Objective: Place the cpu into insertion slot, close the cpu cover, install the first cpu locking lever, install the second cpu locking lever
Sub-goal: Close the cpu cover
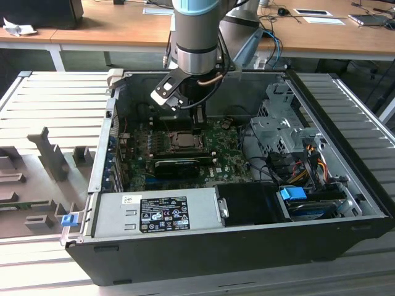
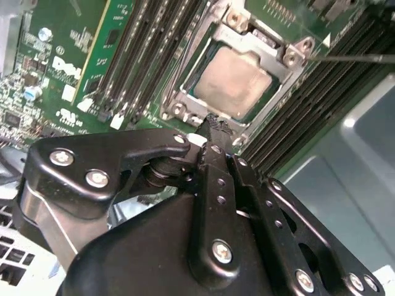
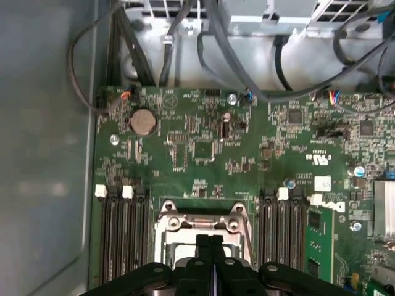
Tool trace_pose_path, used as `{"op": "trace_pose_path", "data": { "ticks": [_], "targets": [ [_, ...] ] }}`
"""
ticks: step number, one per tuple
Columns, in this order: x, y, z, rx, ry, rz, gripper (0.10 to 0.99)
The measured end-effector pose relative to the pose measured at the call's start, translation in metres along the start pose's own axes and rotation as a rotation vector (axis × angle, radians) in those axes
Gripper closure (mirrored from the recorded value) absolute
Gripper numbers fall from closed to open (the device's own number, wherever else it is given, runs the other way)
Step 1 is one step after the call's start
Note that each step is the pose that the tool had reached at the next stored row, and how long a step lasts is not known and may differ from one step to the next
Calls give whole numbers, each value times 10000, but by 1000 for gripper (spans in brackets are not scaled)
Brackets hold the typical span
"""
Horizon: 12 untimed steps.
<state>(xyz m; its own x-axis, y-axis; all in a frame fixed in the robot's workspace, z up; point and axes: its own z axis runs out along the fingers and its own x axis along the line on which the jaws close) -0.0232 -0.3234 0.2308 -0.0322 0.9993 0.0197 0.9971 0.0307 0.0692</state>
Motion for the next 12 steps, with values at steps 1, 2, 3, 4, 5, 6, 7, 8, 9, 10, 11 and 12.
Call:
{"op": "trace_pose_path", "data": {
  "ticks": [1,2,3,4,5,6,7,8,9,10,11,12],
  "targets": [
    [0,-8,8,3,4,-53,980],
    [0,-15,24,8,12,-161,980],
    [0,-19,37,11,21,-262,980],
    [0,-23,56,16,34,-410,980],
    [0,-28,64,22,48,-500,980],
    [-1,-38,66,79,103,-534,980],
    [1,-56,70,104,152,-528,980],
    [2,-115,73,105,160,-528,980],
    [4,-186,82,105,159,-527,980],
    [5,-210,92,105,160,-528,980],
    [5,-232,100,105,161,-527,980],
    [6,-274,110,106,159,-526,980]
  ]
}}
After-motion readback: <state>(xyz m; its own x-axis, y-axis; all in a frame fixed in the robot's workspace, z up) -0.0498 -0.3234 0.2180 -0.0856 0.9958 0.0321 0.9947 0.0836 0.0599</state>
